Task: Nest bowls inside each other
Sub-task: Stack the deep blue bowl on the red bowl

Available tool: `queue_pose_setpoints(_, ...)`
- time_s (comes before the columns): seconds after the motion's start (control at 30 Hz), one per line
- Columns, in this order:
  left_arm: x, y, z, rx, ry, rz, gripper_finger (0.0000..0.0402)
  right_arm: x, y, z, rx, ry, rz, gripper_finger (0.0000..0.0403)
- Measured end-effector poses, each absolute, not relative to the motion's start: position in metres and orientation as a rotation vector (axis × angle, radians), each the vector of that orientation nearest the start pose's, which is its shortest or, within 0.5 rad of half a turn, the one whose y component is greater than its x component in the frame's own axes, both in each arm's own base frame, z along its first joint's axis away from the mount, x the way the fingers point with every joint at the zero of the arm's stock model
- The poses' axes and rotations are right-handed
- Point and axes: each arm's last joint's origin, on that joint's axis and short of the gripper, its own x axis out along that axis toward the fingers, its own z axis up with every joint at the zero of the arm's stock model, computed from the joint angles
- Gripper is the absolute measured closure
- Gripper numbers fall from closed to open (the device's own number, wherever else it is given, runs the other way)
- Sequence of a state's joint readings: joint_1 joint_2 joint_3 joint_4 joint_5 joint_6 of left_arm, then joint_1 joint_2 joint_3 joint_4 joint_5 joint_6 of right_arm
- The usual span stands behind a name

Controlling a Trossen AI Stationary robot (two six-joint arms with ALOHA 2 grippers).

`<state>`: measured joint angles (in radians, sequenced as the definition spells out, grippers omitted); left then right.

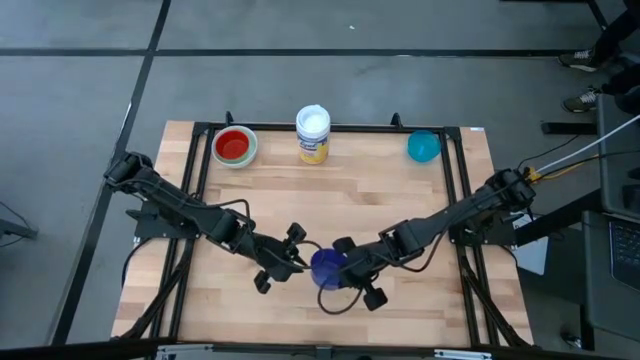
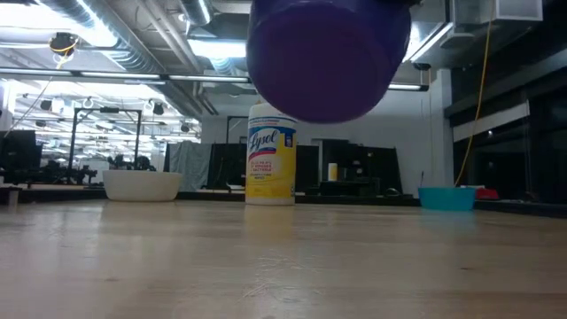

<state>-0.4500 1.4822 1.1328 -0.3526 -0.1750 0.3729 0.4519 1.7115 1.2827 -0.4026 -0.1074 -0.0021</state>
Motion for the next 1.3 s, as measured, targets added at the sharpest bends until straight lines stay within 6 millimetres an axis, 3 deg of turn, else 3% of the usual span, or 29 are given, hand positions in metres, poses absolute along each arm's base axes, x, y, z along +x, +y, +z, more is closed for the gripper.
queue_pose_setpoints(0.5,0.3,-0.126,0.276,0.572,0.582,-0.425,0.0327,0.336,0.163,0.249,-0.145,0.782,0.545,0.0401)
queue_pose_setpoints(0.87,0.316,-0.13,0.25,0.543,0.646,-0.469,0.0327,0.335,0.163,0.248,-0.151,0.784,0.559,0.0402)
queue_pose_setpoints(1.1,0.319,-0.122,0.246,0.475,0.687,-0.453,0.0391,0.335,0.162,0.248,-0.159,0.786,0.565,0.0401)
queue_pose_setpoints(1.3,0.32,-0.12,0.245,0.493,0.703,-0.403,0.0398,0.34,0.163,0.256,-0.172,0.691,0.606,0.034)
